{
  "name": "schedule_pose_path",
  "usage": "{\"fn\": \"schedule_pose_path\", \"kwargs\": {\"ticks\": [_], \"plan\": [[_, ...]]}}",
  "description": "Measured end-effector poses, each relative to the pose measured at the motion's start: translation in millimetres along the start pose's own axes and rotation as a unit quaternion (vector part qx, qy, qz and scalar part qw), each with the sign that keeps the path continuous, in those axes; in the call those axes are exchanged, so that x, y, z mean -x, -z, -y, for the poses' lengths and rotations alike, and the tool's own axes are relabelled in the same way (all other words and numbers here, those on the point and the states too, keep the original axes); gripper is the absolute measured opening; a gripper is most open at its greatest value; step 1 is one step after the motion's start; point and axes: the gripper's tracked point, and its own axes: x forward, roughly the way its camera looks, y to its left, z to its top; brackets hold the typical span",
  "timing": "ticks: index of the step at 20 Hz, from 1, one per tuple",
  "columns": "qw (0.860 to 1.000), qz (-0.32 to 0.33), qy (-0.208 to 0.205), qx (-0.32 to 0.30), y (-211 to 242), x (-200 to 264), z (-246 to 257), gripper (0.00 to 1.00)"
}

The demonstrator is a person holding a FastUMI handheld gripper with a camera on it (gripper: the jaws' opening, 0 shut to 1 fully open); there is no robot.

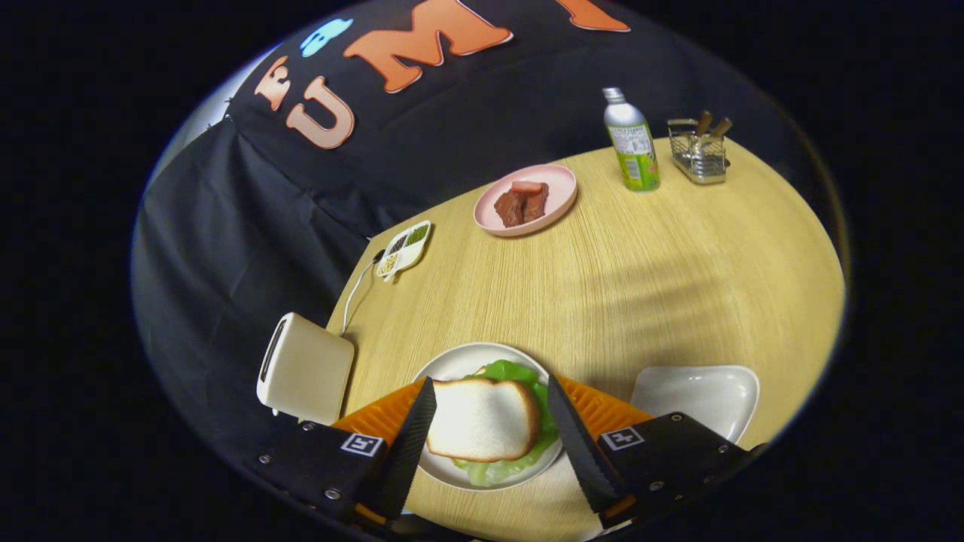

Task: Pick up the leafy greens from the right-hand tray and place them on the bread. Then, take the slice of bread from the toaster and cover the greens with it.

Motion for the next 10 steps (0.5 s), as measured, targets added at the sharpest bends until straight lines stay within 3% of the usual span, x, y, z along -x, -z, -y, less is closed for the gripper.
{"fn": "schedule_pose_path", "kwargs": {"ticks": [4, 10], "plan": [[0.997, 0.063, 0.016, 0.046, -38.8, 29.4, -6.7, 0.96], [0.981, 0.155, 0.054, 0.099, -96.8, 77.2, -13.9, 0.98]]}}
